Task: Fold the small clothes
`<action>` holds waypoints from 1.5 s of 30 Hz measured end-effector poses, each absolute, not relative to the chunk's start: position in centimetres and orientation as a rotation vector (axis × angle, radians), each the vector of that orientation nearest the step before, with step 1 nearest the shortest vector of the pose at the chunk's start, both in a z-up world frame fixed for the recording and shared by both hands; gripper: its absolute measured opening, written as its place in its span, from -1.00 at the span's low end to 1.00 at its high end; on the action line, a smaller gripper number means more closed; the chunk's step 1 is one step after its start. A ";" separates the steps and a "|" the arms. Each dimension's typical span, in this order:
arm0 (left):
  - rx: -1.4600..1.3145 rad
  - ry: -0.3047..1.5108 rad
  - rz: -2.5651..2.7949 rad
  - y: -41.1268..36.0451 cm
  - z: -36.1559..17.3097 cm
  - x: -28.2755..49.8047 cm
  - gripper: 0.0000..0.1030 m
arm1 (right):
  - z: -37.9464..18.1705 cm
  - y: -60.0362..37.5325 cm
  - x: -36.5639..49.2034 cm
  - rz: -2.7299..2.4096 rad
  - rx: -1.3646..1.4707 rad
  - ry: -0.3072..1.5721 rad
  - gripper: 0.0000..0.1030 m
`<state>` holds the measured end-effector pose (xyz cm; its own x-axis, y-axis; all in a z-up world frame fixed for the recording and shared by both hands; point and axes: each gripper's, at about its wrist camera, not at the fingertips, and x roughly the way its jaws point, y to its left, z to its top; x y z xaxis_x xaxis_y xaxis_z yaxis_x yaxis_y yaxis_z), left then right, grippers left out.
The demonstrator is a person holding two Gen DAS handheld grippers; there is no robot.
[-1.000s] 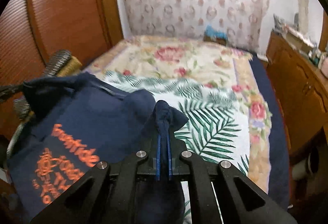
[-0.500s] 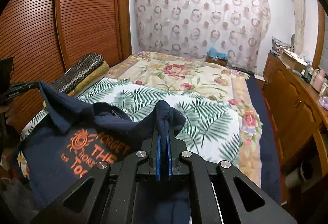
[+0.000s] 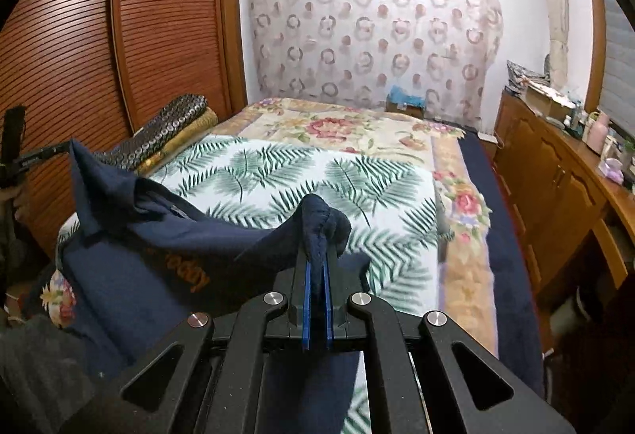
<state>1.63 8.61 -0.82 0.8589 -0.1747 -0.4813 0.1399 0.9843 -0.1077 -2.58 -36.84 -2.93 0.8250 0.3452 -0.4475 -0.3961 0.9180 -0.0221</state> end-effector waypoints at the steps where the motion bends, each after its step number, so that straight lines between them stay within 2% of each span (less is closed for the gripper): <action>1: -0.070 0.512 -0.160 8.7 -0.9 1.1 -0.95 | -2.9 -37.0 -3.1 0.394 -0.111 0.456 -0.91; 8: -0.069 0.562 -0.113 9.3 -2.9 -1.5 -0.95 | -2.9 -37.8 -5.9 0.399 -0.058 0.474 -0.91; 17: -0.081 0.643 -0.089 9.7 -6.7 -1.8 -0.95 | -4.9 -37.3 -5.3 0.371 -0.058 0.603 -0.90; 18: -0.081 0.650 -0.089 9.7 -6.9 -1.6 -0.84 | -4.5 -37.3 -5.2 0.371 -0.059 0.604 -0.89; 19: -0.077 0.656 -0.092 9.7 -7.0 -1.5 -0.59 | -4.1 -37.2 -5.1 0.371 -0.063 0.600 -0.84; 21: -0.073 0.651 -0.094 9.8 -7.0 -1.2 -0.28 | -3.3 -36.7 -5.3 0.356 -0.084 0.590 -0.71; 22: -0.074 0.649 -0.098 9.7 -7.0 -1.0 -0.20 | -3.0 -36.4 -5.5 0.351 -0.094 0.586 -0.67; 24: -0.074 0.651 -0.115 9.6 -7.0 -0.4 -0.18 | -2.4 -35.9 -5.3 0.339 -0.111 0.585 -0.33; 26: -0.066 0.659 -0.131 9.3 -7.0 0.3 0.05 | -2.0 -35.5 -5.1 0.334 -0.125 0.573 -0.03; 28: -0.051 0.663 -0.151 8.7 -7.0 1.3 0.44 | -1.9 -35.2 -4.7 0.339 -0.127 0.565 0.08; 45: -0.047 0.780 -0.146 8.0 -10.2 9.4 0.48 | -7.1 -34.5 5.5 0.314 -0.060 0.685 0.11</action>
<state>9.37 7.99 -10.17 0.7016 -0.1487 -0.6969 0.1137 0.9888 -0.0964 5.47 -34.53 -7.14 0.7295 0.2651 -0.6305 -0.3046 0.9513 0.0477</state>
